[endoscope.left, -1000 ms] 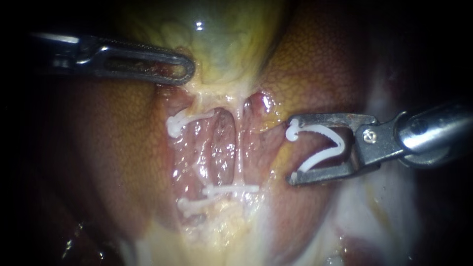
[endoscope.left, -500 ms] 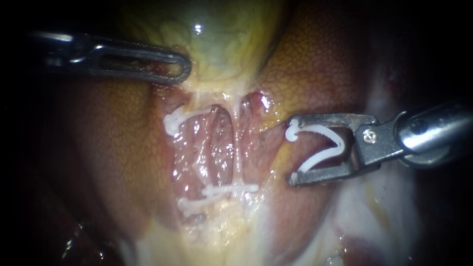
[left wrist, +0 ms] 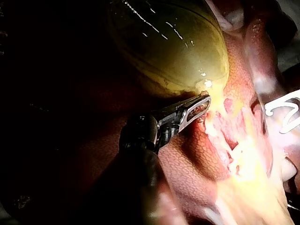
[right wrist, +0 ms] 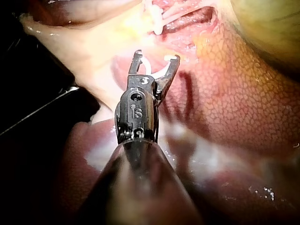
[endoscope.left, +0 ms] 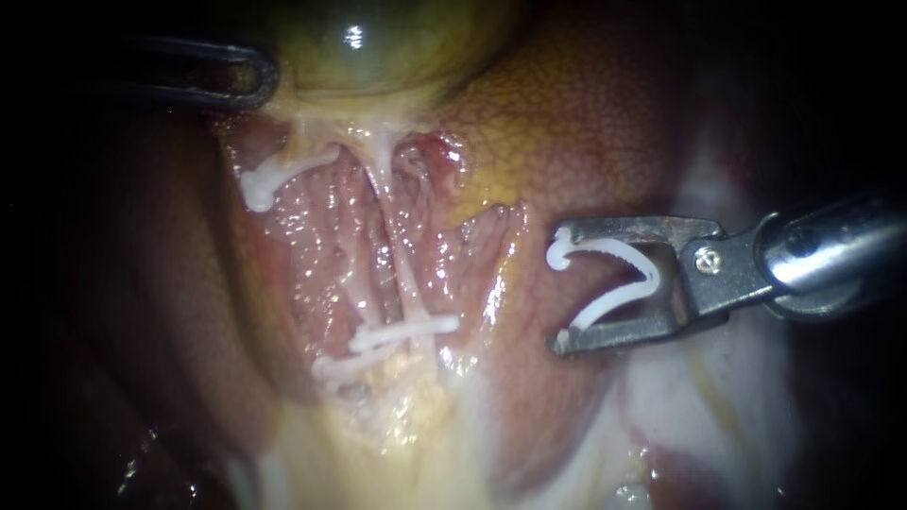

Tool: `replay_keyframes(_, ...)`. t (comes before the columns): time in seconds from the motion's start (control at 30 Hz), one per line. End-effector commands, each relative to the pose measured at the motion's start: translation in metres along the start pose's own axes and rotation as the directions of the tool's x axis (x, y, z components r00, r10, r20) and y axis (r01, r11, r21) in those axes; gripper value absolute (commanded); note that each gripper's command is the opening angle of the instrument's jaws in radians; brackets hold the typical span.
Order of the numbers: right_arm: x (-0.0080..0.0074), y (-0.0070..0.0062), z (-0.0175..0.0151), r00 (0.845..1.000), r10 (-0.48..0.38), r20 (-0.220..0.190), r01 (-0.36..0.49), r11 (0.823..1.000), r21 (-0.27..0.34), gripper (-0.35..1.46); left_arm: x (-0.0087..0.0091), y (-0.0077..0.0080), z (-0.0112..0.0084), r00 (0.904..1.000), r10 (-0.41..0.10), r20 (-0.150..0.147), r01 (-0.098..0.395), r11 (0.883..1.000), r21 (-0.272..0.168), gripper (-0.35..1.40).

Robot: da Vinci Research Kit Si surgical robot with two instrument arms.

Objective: Clipping second clip right tube

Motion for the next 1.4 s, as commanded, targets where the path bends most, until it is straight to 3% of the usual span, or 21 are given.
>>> replay_keyframes(0.03, 0.0001, -0.0001, 0.0001, 1.0, 0.0, -0.003, 0.0, 1.0, 0.007, 0.5, 0.0, -0.0001, 0.0001, 1.0, 0.0, 0.002, 0.0, 1.0, -0.006, -0.35)
replay_keyframes(0.2, 0.0004, -0.0001, 0.0004, 0.995, 0.089, -0.045, -0.088, 0.996, 0.031, 0.49, 0.0001, -0.0003, 0.0001, 1.0, -0.001, 0.002, 0.001, 1.0, -0.006, -0.35)
replay_keyframes(0.4, 0.0011, 0.0, 0.0017, 0.971, 0.218, -0.103, -0.211, 0.975, 0.073, 0.49, 0.0003, -0.0006, 0.0003, 1.0, -0.001, 0.001, 0.001, 1.0, -0.003, -0.35)
replay_keyframes(0.73, 0.0013, 0.0009, 0.0043, 0.905, 0.403, -0.134, -0.384, 0.911, 0.15, 0.48, 0.0003, -0.0011, 0.0004, 1.0, -0.003, 0.0, 0.003, 1.0, 0.0, -0.35)
replay_keyframes(1.0, -0.0007, 0.0017, 0.0072, 0.88, 0.458, -0.13, -0.437, 0.885, 0.162, 0.48, 0.0003, -0.0018, 0.0005, 1.0, -0.005, -0.002, 0.005, 1.0, 0.005, -0.35)
replay_keyframes(1.4, -0.0038, 0.0028, 0.0111, 0.858, 0.501, -0.118, -0.474, 0.858, 0.198, 0.49, 0.0004, -0.0024, 0.0007, 1.0, -0.006, -0.004, 0.006, 1.0, 0.009, -0.35)
